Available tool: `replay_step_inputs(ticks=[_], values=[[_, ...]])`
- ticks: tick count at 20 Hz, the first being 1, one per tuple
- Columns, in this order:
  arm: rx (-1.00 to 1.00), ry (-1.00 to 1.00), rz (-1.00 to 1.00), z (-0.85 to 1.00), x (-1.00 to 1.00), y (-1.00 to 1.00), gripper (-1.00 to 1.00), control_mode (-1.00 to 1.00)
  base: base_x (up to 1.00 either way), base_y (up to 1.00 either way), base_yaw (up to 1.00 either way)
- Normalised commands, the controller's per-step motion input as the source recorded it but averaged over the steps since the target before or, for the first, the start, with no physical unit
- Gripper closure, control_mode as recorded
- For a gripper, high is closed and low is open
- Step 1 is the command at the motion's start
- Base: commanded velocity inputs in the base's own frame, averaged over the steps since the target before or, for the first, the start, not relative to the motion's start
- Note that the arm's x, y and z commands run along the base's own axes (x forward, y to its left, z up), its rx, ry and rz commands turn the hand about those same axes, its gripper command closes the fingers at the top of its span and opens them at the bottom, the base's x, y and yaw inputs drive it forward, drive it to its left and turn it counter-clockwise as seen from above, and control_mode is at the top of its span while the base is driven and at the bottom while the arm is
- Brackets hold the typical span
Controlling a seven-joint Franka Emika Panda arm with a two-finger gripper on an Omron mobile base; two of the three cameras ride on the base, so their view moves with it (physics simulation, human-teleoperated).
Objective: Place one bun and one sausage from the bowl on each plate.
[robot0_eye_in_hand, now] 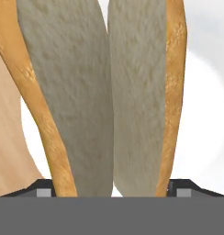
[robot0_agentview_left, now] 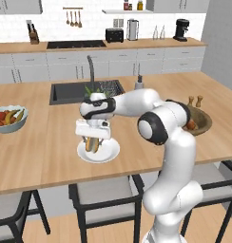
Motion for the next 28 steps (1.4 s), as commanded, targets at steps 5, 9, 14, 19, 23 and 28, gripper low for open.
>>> replay_step_inputs(ticks=[5, 9, 14, 19, 23, 28], values=[[0.00, 0.06, -0.14, -0.41, 0.06, 0.04, 1.00, -1.00, 0.00, 0.00, 0.00], [0.00, 0.00, -0.13, -0.10, -0.25, 0.00, -1.00, -1.00, 0.00, 0.00, 0.00], [0.00, 0.00, -0.12, 0.00, -0.34, 0.00, -1.00, -1.00, 0.00, 0.00, 0.00], [-0.03, 0.04, -0.06, 0.06, -0.13, 0.00, -1.00, -1.00, 0.00, 0.00, 0.00], [-0.08, 0.00, 0.00, 0.53, -0.06, -0.01, -1.00, -1.00, 0.00, 0.00, 0.00], [-0.08, -0.11, 0.00, 1.00, -0.26, -0.33, -1.00, -1.00, 0.00, 0.00, 0.00]])
